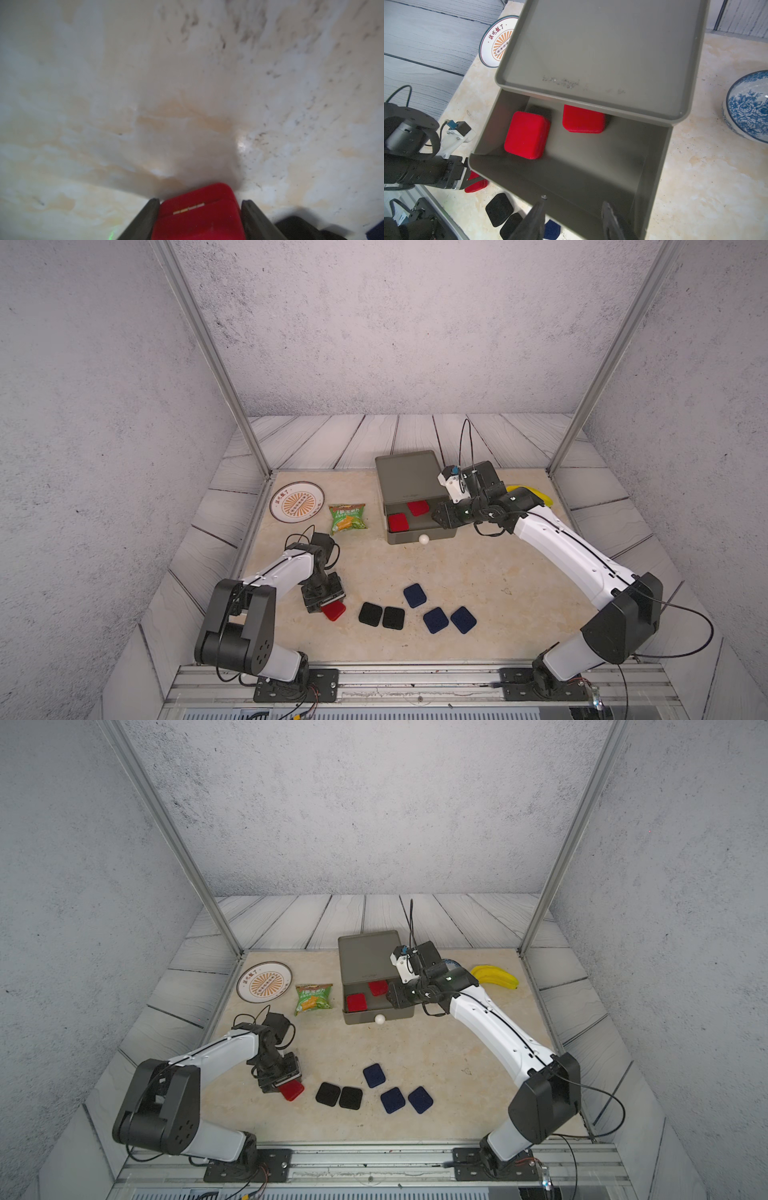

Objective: Place the brooch boxes into the drawer by color
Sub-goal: Pick up the brooch box from the center of the board.

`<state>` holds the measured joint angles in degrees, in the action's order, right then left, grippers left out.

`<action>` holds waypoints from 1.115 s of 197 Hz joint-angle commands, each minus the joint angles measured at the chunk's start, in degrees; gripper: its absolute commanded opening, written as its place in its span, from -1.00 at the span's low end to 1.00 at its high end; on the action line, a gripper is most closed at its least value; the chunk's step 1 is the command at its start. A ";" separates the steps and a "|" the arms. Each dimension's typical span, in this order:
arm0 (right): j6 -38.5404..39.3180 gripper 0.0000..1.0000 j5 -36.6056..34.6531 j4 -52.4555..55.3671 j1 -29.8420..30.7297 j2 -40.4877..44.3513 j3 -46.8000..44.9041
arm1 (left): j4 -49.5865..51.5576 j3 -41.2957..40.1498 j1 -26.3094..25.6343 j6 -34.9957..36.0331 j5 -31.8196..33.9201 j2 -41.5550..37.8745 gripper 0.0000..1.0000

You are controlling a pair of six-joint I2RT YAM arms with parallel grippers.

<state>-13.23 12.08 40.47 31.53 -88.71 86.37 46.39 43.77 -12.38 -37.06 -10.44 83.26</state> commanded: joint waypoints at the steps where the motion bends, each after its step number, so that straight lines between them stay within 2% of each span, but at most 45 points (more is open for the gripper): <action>1: 0.40 0.04 4.36 0.39 -0.15 2.87 -0.54 | 3.47 3.89 -0.12 1.55 -0.20 -3.42 0.01; 18: 2.11 0.29 14.49 -1.70 -0.12 4.74 -2.04 | 6.36 8.82 -0.10 2.18 -0.92 -6.00 0.01; 30: 0.83 0.40 19.63 -5.11 0.04 6.89 -4.87 | 8.14 12.78 -0.10 2.67 -1.58 -7.79 0.00; 58: -5.85 0.52 24.90 -15.51 1.05 12.24 -12.79 | 8.98 21.86 -0.18 2.92 -4.80 -10.55 -0.04; 94: -13.10 0.61 24.90 -25.40 4.96 14.84 -16.62 | 8.34 31.77 -1.43 2.12 -7.62 -10.45 -0.06; 117: -15.07 0.60 22.69 -28.61 8.10 11.99 -15.45 | 7.70 35.64 -2.45 1.60 -9.04 -9.92 -0.06; 141: -20.49 0.53 21.81 -36.36 10.24 7.92 -15.35 | 7.76 38.28 -3.28 0.85 -9.70 -10.00 -0.06; 183: -19.77 0.44 20.21 -37.10 14.48 0.59 -8.77 | 6.85 39.85 -4.38 -0.37 -10.43 -10.99 -0.06; 220: -20.25 0.38 18.49 -38.32 15.88 -2.72 -5.92 | 6.60 39.84 -5.32 -0.70 -10.47 -11.44 -0.06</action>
<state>-32.84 32.36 5.17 46.57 -90.78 77.84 53.39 82.37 -16.95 -37.17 -20.34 72.88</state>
